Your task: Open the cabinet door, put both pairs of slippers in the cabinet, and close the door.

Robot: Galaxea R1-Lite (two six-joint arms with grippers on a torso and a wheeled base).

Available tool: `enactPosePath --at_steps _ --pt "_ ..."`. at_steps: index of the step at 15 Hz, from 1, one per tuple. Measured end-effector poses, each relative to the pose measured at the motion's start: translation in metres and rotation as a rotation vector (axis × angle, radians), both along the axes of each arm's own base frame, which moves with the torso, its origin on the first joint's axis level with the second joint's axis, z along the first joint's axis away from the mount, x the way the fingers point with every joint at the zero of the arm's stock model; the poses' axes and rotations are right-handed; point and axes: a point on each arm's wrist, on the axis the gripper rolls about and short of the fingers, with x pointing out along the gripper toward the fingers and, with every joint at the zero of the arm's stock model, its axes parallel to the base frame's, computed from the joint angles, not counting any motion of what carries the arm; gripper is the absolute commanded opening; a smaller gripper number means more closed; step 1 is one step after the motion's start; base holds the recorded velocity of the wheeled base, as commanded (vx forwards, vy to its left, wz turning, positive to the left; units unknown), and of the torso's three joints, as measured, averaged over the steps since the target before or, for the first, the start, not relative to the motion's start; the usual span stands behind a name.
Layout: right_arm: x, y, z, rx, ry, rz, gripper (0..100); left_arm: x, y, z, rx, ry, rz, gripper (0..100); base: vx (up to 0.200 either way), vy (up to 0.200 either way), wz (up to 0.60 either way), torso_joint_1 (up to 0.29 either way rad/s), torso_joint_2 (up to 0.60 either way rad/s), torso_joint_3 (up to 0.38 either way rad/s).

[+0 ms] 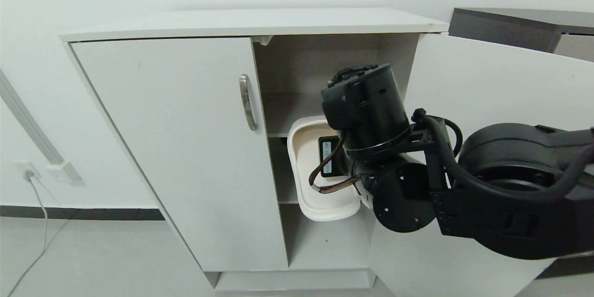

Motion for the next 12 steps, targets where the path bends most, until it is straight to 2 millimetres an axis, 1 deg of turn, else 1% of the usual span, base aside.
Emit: enactPosePath --at_steps 3,6,7,10,12 --pt "0.000 0.001 0.001 -0.010 -0.003 0.005 0 0.000 0.000 0.000 0.000 0.000 0.000 0 0.200 0.000 0.00 0.004 0.00 0.001" --pt "0.004 0.006 -0.002 -0.017 -0.007 0.007 0 0.000 0.000 0.000 0.000 0.000 0.001 0 0.000 0.000 0.00 0.000 0.00 0.000" --pt "0.008 0.009 -0.004 -0.010 -0.011 0.003 0 0.000 0.000 0.000 0.000 0.000 0.001 0 0.000 0.000 0.00 0.000 0.00 0.000" --pt "0.024 0.020 -0.008 0.012 -0.028 -0.014 0 0.000 0.000 0.000 -0.001 -0.001 0.001 0 0.000 0.000 0.00 0.000 0.00 0.000" --pt "0.040 0.023 -0.008 0.006 -0.039 -0.034 0 0.000 0.000 0.000 -0.002 -0.001 0.001 0 0.000 0.000 0.00 0.000 0.00 0.000"
